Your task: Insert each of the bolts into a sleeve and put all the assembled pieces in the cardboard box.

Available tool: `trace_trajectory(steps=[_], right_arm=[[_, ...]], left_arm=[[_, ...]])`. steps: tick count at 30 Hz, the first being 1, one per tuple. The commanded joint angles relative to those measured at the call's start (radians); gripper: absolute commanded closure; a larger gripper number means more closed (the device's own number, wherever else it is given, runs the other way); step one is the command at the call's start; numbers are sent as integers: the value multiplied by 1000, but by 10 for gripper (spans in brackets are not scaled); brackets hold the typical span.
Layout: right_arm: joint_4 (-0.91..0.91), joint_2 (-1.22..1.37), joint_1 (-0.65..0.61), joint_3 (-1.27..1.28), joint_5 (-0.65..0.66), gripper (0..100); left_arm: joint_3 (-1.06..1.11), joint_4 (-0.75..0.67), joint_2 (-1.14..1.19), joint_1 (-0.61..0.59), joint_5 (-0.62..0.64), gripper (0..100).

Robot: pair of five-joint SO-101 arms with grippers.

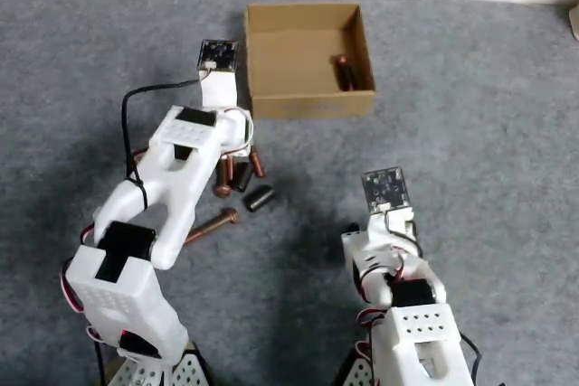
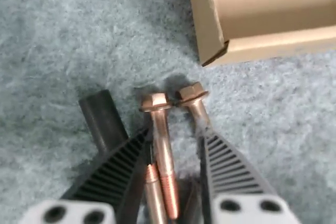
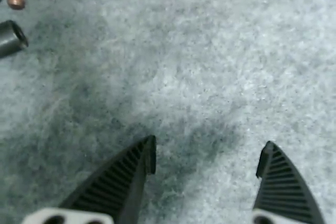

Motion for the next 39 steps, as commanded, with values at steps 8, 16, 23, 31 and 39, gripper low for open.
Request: trace_trajectory(steps=[8, 16, 23, 31, 39], right_arm=[[-21, -10, -8, -2, -3, 709], [-21, -10, -8, -2, -3, 709], [-15, -10, -12, -10, -9, 709], [124, -4, -302, -165, -106, 709], [-38, -2, -438, -259, -207, 709]], left_arm=[[-24, 21, 71, -8, 44, 853], [-136, 167, 124, -10, 58, 853], [-139, 169, 124, -10, 60, 853], [-139, 169, 124, -10, 64, 853], [-139, 169, 124, -12, 64, 853]])
